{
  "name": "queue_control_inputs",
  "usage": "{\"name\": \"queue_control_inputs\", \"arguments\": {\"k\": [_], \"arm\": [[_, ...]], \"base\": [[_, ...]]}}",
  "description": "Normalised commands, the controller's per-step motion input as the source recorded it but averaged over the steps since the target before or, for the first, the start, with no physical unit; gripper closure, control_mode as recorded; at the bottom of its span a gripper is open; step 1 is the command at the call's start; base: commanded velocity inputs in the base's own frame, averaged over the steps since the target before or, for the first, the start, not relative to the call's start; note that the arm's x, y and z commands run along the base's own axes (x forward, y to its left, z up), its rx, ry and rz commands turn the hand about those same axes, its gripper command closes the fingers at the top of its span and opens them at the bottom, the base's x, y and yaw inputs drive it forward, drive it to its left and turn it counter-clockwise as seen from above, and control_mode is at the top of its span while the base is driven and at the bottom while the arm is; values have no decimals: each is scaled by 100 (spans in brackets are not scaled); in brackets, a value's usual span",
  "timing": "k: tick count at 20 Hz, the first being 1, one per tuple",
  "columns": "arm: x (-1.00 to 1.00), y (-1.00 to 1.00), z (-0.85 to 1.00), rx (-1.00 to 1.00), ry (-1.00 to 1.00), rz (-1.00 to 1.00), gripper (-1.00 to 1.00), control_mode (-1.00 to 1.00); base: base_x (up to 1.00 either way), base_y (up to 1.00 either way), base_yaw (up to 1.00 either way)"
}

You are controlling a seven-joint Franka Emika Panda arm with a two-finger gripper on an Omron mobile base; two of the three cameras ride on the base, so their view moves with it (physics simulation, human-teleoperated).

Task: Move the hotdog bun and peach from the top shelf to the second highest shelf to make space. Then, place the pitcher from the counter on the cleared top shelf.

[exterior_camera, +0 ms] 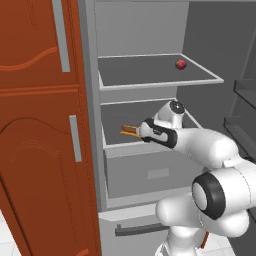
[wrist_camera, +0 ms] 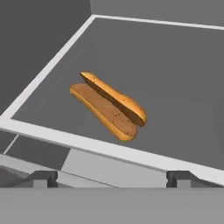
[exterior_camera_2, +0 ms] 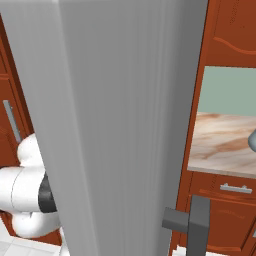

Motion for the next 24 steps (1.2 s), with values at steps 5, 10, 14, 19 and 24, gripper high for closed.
{"name": "queue_control_inputs", "arguments": {"k": [5, 10, 14, 19, 24], "arm": [[-36, -1, 100, 0, 0, 0, -100, -100], [-44, -1, 86, -4, 3, -9, -100, -100], [-69, -3, 31, -1, 4, -26, -100, -100], [-65, -19, 29, 0, 1, -35, -100, -100], [-29, -22, 54, 0, 0, -24, -100, -100]], "base": [[0, 0, 0], [0, 0, 0], [0, 0, 0], [0, 0, 0], [0, 0, 0]]}}
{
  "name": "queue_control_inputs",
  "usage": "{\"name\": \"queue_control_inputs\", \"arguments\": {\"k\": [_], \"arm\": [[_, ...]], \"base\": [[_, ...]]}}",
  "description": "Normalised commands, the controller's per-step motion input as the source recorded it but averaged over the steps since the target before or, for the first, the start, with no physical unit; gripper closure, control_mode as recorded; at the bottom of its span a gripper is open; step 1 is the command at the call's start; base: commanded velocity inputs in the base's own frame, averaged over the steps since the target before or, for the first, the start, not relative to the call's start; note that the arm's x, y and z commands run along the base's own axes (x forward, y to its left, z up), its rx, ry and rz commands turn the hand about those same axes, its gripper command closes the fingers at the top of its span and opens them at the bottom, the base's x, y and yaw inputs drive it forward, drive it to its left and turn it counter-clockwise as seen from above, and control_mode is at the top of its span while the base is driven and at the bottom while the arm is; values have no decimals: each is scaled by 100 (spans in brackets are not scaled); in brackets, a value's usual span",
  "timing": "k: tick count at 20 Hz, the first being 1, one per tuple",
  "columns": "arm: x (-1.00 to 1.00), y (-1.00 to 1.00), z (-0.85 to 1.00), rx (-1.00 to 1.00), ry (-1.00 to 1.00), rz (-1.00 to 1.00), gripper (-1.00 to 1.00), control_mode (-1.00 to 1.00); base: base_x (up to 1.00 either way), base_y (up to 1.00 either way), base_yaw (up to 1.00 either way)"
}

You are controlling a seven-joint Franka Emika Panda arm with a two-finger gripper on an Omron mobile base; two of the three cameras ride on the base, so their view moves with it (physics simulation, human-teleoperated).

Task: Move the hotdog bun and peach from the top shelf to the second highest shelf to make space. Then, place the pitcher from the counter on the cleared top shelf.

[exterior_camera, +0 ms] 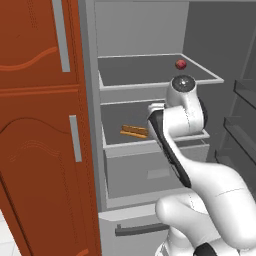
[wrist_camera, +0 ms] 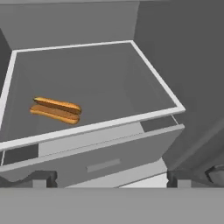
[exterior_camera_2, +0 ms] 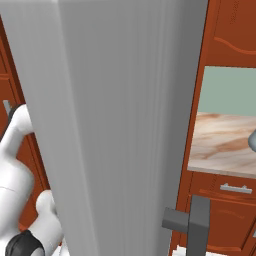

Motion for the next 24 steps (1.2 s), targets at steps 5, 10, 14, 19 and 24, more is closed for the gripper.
{"name": "queue_control_inputs", "arguments": {"k": [5, 10, 14, 19, 24], "arm": [[-5, -17, 62, 0, 0, -16, -100, -100], [0, -10, 46, 0, -3, -8, -100, -100], [0, -11, 34, 0, -12, 0, -100, -100], [3, -23, 33, 0, -10, 0, -100, -100], [16, -25, 22, 0, -1, 0, -100, -100]], "base": [[0, 0, 0], [0, 0, 0], [0, 0, 0], [0, 0, 0], [0, 0, 0]]}}
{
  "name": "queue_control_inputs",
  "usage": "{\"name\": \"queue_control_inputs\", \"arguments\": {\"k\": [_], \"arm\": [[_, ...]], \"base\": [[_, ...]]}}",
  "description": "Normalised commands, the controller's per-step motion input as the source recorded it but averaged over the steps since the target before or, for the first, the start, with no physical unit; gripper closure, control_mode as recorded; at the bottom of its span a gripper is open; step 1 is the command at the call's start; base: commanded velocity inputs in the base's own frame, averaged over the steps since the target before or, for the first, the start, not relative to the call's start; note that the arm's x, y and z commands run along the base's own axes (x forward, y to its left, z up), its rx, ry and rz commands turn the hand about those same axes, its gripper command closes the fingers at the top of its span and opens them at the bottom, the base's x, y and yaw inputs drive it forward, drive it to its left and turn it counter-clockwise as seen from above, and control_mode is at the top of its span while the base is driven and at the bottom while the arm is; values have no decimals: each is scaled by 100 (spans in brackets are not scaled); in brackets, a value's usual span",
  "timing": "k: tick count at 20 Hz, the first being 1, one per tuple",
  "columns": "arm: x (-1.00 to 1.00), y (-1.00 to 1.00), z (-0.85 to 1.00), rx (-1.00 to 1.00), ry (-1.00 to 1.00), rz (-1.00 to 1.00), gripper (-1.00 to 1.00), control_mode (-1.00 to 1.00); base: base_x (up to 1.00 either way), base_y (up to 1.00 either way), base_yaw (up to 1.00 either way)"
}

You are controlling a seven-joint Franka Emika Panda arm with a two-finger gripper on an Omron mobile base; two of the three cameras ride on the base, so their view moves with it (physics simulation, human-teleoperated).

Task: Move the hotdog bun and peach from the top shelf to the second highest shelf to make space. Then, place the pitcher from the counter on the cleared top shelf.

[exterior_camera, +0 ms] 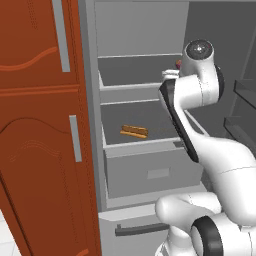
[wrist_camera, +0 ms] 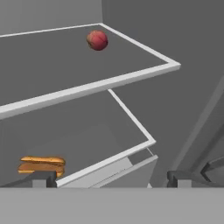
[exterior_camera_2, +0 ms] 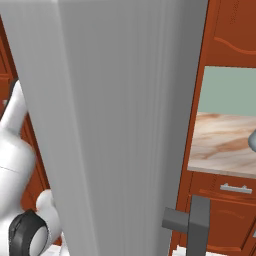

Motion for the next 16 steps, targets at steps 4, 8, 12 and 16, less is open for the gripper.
{"name": "queue_control_inputs", "arguments": {"k": [4, 8, 12, 16], "arm": [[24, -25, 8, 0, 0, 0, -100, -100], [36, -21, 14, 0, -1, 0, -100, -100], [44, -19, 11, 0, 0, 0, -100, -100], [55, -8, 5, 0, 0, 0, -100, -100]], "base": [[0, 0, 0], [0, 0, 0], [0, 0, 0], [0, 0, 0]]}}
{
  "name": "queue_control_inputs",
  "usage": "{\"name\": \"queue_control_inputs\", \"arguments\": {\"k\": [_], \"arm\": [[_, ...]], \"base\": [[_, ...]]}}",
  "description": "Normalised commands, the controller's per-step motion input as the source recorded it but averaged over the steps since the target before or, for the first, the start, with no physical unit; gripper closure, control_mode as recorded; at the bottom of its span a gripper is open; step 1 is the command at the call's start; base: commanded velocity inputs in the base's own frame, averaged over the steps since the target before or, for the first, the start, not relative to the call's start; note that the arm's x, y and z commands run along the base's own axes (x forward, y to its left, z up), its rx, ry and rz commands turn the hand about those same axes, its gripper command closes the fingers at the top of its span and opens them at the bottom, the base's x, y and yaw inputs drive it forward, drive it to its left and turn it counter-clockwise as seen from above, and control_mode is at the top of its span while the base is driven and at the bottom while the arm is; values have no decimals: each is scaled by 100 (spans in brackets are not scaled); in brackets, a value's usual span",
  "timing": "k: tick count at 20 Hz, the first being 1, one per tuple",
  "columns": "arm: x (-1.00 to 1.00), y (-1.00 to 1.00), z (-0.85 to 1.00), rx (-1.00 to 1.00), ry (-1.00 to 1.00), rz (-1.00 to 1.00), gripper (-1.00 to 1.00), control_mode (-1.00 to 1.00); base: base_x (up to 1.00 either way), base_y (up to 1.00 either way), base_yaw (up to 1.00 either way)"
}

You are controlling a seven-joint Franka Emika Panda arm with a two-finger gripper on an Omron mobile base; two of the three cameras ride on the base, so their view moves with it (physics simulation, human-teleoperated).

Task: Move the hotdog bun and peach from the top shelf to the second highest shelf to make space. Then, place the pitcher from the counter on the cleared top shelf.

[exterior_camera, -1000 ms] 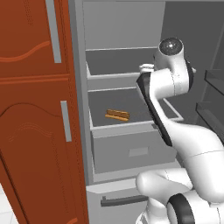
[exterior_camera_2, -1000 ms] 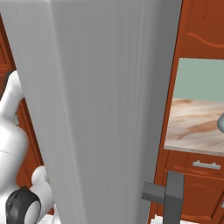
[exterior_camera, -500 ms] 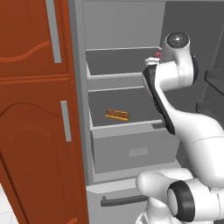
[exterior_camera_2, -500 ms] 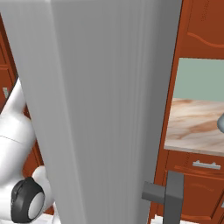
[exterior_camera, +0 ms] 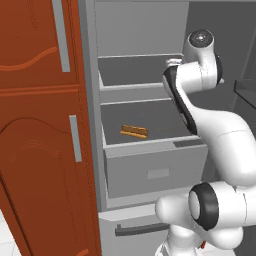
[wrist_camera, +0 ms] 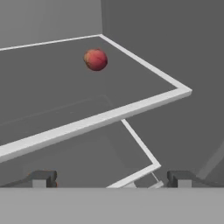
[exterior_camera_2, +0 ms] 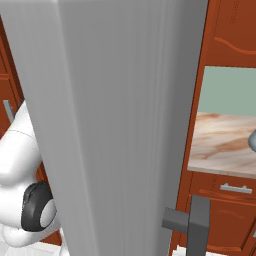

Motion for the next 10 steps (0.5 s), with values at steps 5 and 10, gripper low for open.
{"name": "queue_control_inputs", "arguments": {"k": [5, 10], "arm": [[58, -7, 0, -1, 0, 0, -100, -100], [64, -19, 0, 0, 0, 0, -100, -100]], "base": [[0, 0, 0], [0, 0, 0]]}}
